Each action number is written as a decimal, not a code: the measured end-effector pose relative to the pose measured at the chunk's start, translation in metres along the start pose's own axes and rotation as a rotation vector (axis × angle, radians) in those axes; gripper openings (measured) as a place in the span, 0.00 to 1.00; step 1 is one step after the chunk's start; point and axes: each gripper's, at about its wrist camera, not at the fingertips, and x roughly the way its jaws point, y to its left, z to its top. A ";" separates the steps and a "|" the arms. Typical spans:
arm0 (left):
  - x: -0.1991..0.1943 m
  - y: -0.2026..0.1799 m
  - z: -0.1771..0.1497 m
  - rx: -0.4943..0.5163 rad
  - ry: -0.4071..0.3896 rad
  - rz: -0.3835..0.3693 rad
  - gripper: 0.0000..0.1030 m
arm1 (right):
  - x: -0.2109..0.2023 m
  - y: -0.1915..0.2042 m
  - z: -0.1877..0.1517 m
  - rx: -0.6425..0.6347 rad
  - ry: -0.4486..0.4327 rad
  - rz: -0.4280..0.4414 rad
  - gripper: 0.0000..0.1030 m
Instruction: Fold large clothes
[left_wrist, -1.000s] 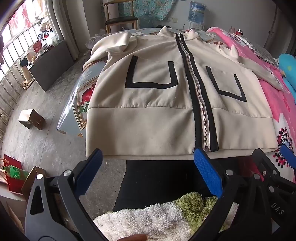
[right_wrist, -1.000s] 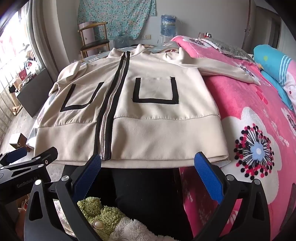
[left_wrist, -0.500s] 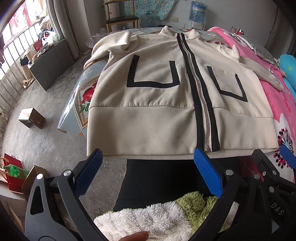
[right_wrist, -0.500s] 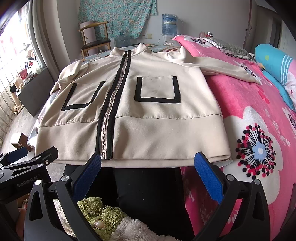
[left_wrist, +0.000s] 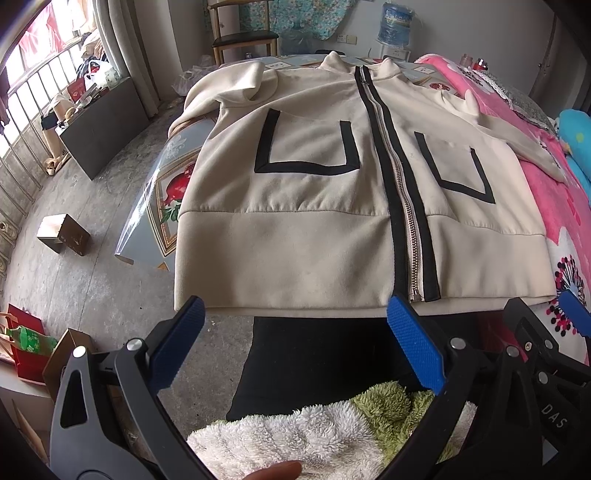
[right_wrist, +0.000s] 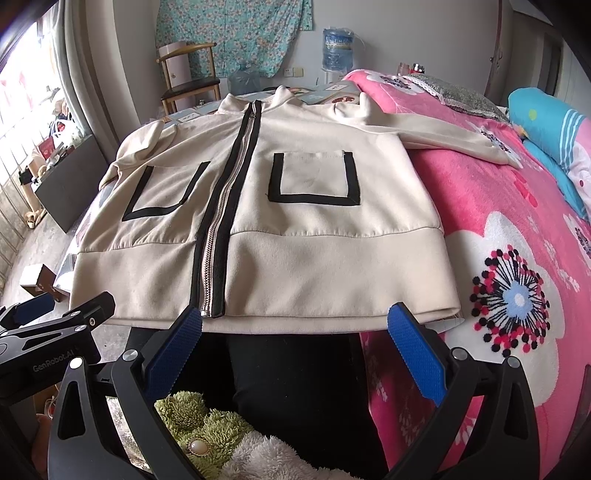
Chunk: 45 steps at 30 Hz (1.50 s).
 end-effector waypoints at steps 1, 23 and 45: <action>0.000 0.000 0.000 0.000 0.000 0.001 0.93 | 0.000 0.000 0.000 0.000 0.001 0.000 0.95; 0.000 0.000 0.001 -0.008 0.000 0.004 0.93 | -0.001 0.001 0.000 0.001 -0.002 -0.002 0.95; 0.000 -0.002 0.003 -0.010 0.000 0.002 0.93 | -0.002 0.001 0.004 -0.004 0.000 -0.005 0.95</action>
